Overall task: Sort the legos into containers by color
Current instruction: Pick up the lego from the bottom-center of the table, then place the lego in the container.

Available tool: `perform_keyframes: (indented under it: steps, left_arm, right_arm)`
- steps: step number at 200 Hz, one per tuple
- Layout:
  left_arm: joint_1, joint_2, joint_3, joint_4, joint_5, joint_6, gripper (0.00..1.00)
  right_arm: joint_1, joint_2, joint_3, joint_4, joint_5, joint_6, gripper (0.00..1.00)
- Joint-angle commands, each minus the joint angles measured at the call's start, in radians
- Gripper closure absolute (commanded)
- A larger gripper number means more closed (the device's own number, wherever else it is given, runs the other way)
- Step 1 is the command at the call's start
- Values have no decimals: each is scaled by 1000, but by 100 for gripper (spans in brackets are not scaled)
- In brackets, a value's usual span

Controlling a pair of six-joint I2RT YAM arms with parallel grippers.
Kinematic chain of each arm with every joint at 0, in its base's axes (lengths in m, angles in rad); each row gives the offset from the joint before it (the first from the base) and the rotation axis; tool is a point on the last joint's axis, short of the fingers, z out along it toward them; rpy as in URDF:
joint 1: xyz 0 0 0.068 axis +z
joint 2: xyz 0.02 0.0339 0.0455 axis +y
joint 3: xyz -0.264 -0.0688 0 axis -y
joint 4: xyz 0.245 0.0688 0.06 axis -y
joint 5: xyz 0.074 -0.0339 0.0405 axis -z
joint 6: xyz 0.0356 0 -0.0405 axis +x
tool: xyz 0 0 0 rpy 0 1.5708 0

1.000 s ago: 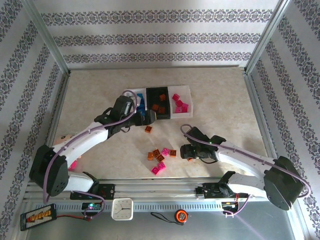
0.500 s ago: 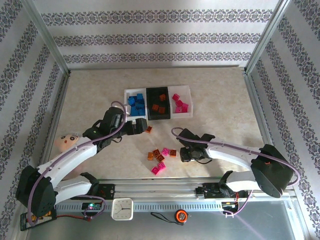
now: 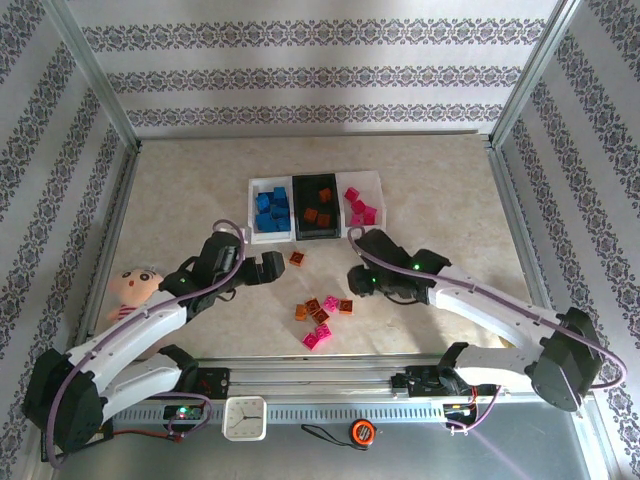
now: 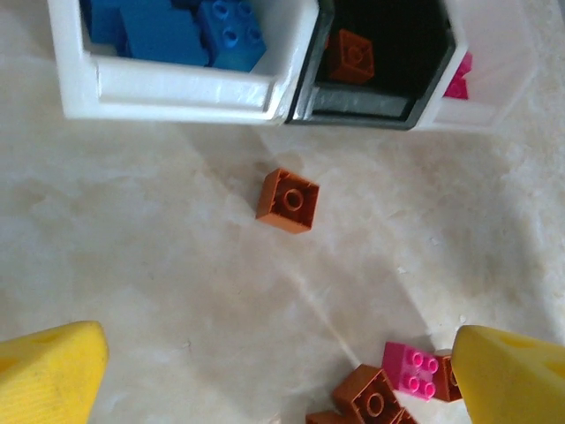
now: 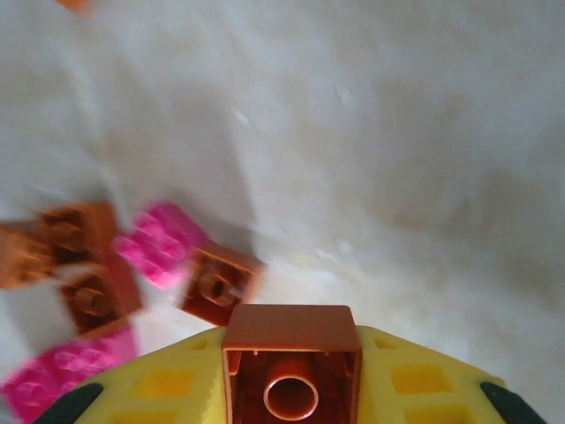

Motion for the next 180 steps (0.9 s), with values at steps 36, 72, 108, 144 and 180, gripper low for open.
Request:
perform_keyframes:
  steps: [36,72,108,144,180]
  left_arm:
    - [-6,-69,-59,-16,-1,-46,0]
    - [-6,-99,-73,-34,0,-51,0]
    - [-7,-125,-102,-28,1,-64,0]
    - [-7,-132,-111,-32,-5,-61,0]
    - [-7,-135,-103,-48,-10,-54,0]
  right_arm:
    - [-57,344,349,160,58,-147,70]
    - [-99,608,584,180,131,-183,70]
    - [-123,798,767,145,148,-190,69]
    - [-135,914,881,106,160,-179,61]
    - [-147,934,922,107,153,-163,43]
